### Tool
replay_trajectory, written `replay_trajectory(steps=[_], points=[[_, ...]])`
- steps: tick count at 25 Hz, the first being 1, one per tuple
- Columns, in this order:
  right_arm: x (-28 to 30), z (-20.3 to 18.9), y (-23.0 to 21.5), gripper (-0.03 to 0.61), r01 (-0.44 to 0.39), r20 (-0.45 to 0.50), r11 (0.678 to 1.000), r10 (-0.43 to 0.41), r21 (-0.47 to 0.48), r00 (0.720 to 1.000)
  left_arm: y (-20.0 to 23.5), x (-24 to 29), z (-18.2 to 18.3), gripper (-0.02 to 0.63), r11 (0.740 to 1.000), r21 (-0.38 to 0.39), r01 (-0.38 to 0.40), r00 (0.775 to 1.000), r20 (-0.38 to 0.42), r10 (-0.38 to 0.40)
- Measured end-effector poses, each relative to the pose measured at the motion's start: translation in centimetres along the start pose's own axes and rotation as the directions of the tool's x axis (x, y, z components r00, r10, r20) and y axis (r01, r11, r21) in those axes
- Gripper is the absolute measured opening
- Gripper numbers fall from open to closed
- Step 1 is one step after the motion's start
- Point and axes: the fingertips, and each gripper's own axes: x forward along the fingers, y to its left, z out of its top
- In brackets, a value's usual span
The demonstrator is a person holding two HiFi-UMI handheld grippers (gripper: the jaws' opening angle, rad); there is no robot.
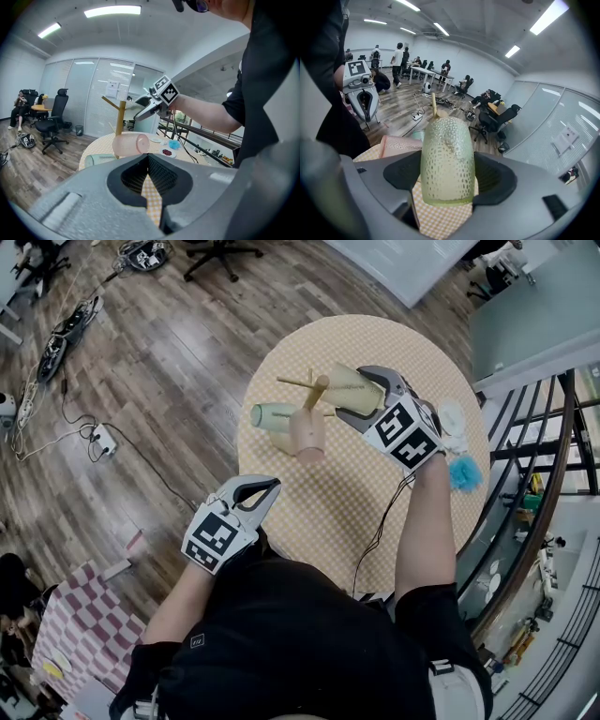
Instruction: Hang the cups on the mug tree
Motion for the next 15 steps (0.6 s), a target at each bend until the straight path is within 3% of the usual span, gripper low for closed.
replay_trajectory(steps=[9,15], points=[[-0.2,0.3,-0.1,0.348,-0.003,0.002,1.000,0.003,-0.019,1.000,0.0,-0.1,-0.1,0.006,1.000,-0.005,0.002,1.000,-0.002,-0.002],[-0.3,-0.7,-0.9,0.348,0.048,-0.054,0.998,-0.050,-0.030,0.997,0.2,-0.1,-0.1,0.006,1.000,-0.007,-0.001,1.000,-0.002,0.001]])
